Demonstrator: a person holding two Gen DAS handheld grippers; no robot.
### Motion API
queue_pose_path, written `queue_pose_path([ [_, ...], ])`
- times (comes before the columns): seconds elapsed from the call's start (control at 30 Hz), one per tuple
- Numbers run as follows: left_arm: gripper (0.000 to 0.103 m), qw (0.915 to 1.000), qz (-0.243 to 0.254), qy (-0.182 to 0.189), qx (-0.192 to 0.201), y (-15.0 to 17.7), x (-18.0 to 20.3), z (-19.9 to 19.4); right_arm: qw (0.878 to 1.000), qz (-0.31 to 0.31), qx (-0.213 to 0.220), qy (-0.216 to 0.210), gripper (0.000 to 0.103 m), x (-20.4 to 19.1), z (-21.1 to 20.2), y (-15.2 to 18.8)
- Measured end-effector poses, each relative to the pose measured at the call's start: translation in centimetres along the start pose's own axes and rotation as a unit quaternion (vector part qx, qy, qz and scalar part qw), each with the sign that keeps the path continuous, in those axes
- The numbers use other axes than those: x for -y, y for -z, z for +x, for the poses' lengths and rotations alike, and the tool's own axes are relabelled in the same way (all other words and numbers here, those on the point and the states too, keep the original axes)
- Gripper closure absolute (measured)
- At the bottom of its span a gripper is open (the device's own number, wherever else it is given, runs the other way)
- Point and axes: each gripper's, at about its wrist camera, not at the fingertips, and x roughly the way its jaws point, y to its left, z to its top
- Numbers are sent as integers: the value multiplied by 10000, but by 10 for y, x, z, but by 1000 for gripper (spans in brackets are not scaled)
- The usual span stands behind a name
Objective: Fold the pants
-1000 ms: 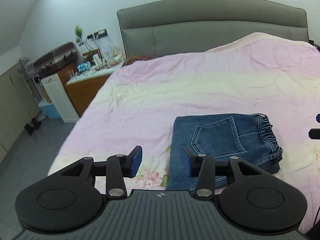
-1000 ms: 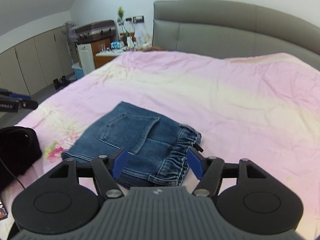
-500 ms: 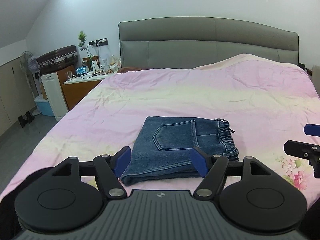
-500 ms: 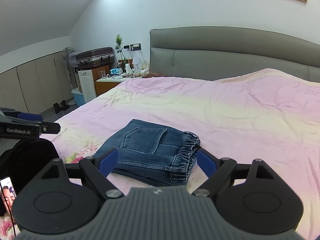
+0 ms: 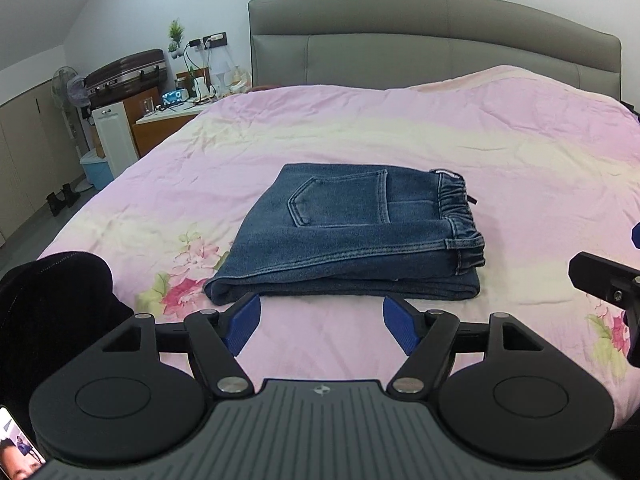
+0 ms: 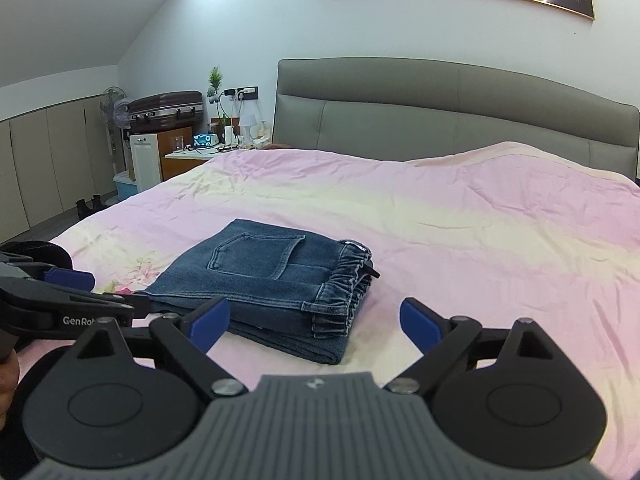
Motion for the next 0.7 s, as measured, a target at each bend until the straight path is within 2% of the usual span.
queue_pose_path([
  [0.1, 21, 9998, 13, -70, -172, 5, 1, 8, 10000, 48, -76, -1, 15, 3, 9, 6],
  [0.27, 21, 9995, -100, 43, -292, 6, -4, 13, 10000, 57, -36, -31, 12, 3, 13, 6],
  [0.7, 21, 9995, -83, 20, -288, 5, -3, 14, 9999, -17, -81, -125, 11, -1, 18, 9],
])
